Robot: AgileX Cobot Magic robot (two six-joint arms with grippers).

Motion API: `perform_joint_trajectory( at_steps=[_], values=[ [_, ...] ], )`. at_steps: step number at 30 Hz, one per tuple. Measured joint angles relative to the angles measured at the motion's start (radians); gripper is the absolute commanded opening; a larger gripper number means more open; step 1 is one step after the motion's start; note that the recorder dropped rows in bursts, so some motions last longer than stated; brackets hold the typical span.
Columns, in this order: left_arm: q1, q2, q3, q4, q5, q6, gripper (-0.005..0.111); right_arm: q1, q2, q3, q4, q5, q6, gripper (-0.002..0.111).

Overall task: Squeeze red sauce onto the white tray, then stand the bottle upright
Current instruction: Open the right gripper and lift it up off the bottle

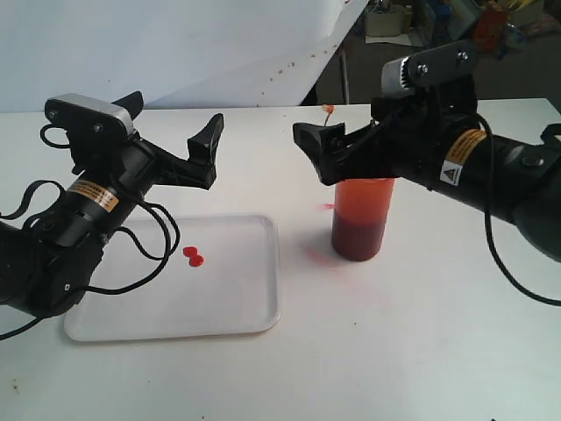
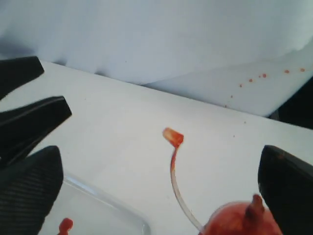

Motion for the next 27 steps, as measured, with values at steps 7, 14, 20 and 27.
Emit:
perform_joint_trajectory(
  at_steps=[7,14,20,27],
  values=[
    [0.000,0.000,0.000,0.000,0.000,0.000,0.105,0.000,-0.139,0.000,-0.006,0.000,0.004,0.105],
    [0.000,0.000,0.000,0.000,0.000,0.000,0.105,0.000,-0.326,0.002,-0.011,0.105,0.006,0.095],
    [0.000,0.000,0.000,0.000,0.000,0.000,0.105,0.000,-0.490,0.002,-0.015,0.264,0.008,0.061],
    [0.000,0.000,0.000,0.005,0.000,0.000,0.105,0.000,-0.638,0.002,-0.015,0.406,0.008,0.013]
  ],
)
